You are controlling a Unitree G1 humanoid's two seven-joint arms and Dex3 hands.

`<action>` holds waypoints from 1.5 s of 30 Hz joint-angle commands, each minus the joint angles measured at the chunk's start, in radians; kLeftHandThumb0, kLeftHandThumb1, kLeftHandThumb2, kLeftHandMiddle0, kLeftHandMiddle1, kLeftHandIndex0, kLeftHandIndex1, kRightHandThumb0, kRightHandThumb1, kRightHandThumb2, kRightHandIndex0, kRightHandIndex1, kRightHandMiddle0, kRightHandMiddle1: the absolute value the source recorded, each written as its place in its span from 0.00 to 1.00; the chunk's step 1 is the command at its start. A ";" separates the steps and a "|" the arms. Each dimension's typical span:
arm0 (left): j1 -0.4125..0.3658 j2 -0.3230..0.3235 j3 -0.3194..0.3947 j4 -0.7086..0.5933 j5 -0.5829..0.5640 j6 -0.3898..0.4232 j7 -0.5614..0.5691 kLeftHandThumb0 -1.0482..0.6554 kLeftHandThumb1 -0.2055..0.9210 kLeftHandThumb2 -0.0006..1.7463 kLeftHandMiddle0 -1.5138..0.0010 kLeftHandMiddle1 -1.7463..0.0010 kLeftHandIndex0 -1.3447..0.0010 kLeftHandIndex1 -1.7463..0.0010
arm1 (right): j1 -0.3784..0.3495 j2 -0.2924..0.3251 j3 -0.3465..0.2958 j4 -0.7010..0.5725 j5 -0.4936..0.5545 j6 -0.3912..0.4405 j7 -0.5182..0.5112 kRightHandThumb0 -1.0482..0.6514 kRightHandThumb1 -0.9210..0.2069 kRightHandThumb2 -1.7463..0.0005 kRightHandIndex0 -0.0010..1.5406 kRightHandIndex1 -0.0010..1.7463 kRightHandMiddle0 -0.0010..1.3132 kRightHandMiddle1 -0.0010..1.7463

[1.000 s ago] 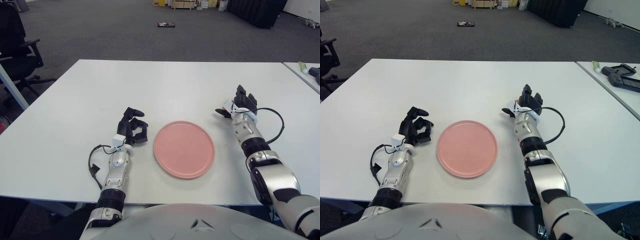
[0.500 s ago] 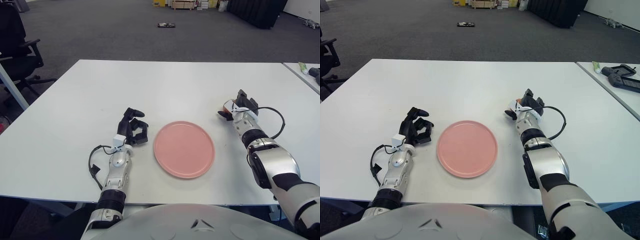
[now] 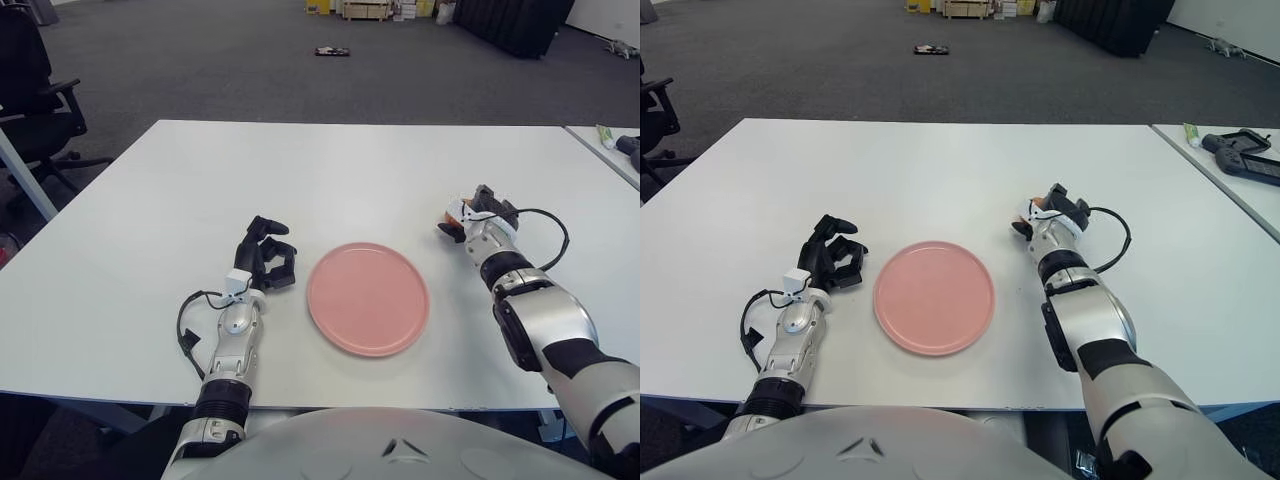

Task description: Put the apple into the plate.

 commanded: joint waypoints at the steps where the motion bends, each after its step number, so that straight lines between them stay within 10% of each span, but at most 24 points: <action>1: 0.017 0.003 0.005 0.008 -0.003 0.030 0.005 0.61 0.48 0.68 0.53 0.20 0.65 0.00 | 0.061 0.030 0.006 0.042 0.027 0.046 0.056 0.30 0.32 0.52 0.05 0.07 0.00 0.25; 4: 0.017 0.005 0.005 0.008 -0.007 0.030 -0.002 0.61 0.49 0.68 0.53 0.20 0.65 0.00 | 0.064 0.030 0.017 0.044 0.023 0.059 0.074 0.28 0.28 0.54 0.01 0.28 0.00 0.32; 12: 0.016 0.007 0.005 0.010 -0.014 0.025 -0.009 0.61 0.48 0.68 0.54 0.20 0.65 0.00 | 0.061 0.030 0.020 0.047 0.027 0.079 0.085 0.28 0.28 0.53 0.00 0.46 0.00 0.46; 21: 0.017 0.011 0.001 0.013 0.000 0.017 -0.001 0.61 0.48 0.69 0.54 0.18 0.65 0.00 | 0.066 0.020 0.037 0.043 0.023 0.070 0.071 0.37 0.23 0.52 0.14 0.64 0.22 0.94; 29: 0.018 0.010 0.005 0.012 0.001 0.024 0.004 0.61 0.48 0.69 0.54 0.18 0.65 0.00 | 0.089 0.009 0.006 0.058 0.047 0.019 0.041 0.37 0.35 0.40 0.27 0.80 0.34 1.00; 35: 0.019 0.010 0.005 0.014 -0.006 0.013 -0.004 0.61 0.47 0.69 0.54 0.18 0.65 0.00 | 0.103 0.008 -0.032 0.047 0.070 -0.042 -0.042 0.58 0.55 0.24 0.38 0.97 0.36 0.99; 45: 0.019 0.011 0.004 0.016 -0.004 0.007 -0.004 0.61 0.47 0.71 0.54 0.16 0.66 0.00 | 0.119 0.022 -0.104 0.042 0.130 -0.155 -0.203 0.61 0.74 0.11 0.55 0.93 0.42 1.00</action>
